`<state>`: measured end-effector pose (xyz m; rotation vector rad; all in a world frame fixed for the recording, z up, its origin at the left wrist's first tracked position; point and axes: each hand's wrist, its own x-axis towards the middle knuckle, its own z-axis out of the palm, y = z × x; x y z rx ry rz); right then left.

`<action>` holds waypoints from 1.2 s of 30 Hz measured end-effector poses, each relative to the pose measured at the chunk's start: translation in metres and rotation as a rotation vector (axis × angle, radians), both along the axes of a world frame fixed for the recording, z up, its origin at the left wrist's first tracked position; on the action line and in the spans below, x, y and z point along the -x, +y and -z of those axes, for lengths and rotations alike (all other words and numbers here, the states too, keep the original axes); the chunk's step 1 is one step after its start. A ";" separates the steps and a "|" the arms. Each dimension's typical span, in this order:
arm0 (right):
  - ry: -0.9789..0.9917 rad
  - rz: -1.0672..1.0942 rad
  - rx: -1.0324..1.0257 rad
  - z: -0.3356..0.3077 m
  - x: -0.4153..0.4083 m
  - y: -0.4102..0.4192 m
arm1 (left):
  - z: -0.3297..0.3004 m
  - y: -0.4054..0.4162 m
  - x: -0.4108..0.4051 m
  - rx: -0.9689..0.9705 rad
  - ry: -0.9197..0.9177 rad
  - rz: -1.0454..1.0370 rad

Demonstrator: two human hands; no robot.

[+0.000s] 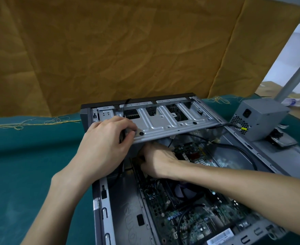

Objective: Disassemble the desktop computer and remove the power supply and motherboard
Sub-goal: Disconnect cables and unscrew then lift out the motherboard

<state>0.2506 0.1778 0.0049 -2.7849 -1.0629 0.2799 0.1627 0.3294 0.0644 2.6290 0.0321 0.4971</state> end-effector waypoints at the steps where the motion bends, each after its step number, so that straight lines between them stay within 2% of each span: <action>1: 0.017 -0.005 -0.003 -0.001 -0.001 -0.001 | 0.000 0.000 0.000 0.001 0.001 -0.001; 6: -0.045 0.029 -0.002 -0.001 0.002 0.000 | 0.000 -0.001 -0.001 -0.013 0.009 -0.014; 18: 0.002 0.029 -0.046 0.000 -0.001 -0.002 | -0.002 -0.002 0.001 -0.005 0.011 0.001; 23: -0.082 0.148 -0.225 0.002 -0.002 -0.002 | -0.002 -0.001 0.001 0.001 0.008 0.006; 26: -0.182 0.161 -0.188 0.004 -0.004 -0.002 | -0.002 -0.002 0.002 -0.007 0.008 0.010; 29: -0.083 0.137 -0.177 -0.001 -0.003 -0.002 | -0.003 -0.002 0.003 -0.007 0.013 0.007; 32: 0.157 0.059 -0.185 -0.015 -0.003 -0.009 | -0.005 -0.002 0.005 0.024 -0.001 0.005; 34: 0.215 -0.036 -0.082 -0.024 -0.001 -0.016 | -0.005 -0.004 0.007 0.033 -0.020 -0.014; 36: 0.170 -0.154 0.062 -0.031 0.008 -0.027 | -0.003 -0.004 0.012 0.038 -0.031 -0.051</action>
